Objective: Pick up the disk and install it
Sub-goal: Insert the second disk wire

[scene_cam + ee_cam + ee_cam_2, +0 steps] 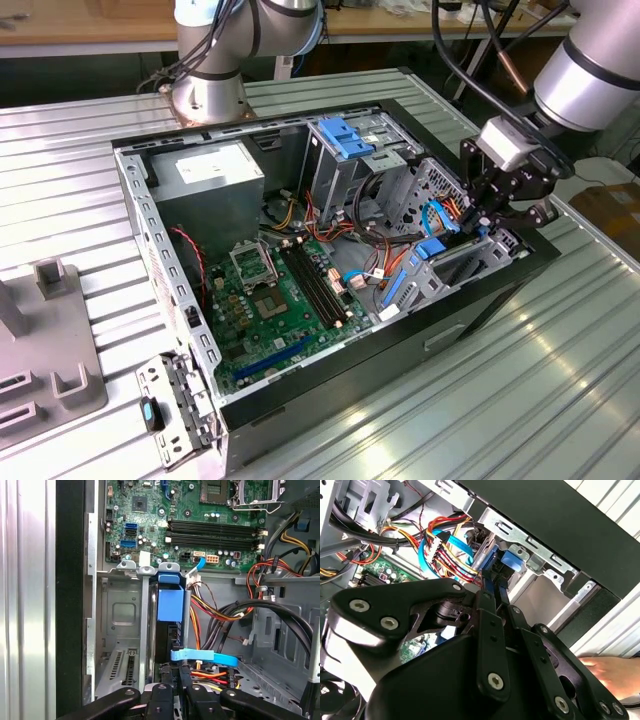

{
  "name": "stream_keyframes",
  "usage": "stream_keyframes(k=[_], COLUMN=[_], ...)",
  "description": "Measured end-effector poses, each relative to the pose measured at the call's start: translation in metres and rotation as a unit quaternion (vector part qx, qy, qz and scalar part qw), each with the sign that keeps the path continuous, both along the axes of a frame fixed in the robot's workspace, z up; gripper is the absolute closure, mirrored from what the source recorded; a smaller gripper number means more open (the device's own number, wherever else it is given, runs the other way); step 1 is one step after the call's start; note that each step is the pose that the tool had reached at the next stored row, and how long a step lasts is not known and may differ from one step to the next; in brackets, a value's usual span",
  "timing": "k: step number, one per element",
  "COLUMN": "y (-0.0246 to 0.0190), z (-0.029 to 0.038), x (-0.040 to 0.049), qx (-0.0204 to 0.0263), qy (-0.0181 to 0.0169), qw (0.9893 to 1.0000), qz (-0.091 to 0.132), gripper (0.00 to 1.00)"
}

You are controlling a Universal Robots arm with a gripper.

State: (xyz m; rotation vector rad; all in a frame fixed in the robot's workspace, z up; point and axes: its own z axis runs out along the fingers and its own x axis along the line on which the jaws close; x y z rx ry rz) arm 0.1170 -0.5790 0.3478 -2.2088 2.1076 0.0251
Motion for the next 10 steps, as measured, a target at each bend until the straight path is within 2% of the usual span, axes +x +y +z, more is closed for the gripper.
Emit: stream_keyframes(k=[10], y=[0.0000], z=[-0.0017], x=[-0.0020], qx=[-0.0002], qy=[0.0000], qw=[1.0000], qz=[-0.001], gripper=[0.83])
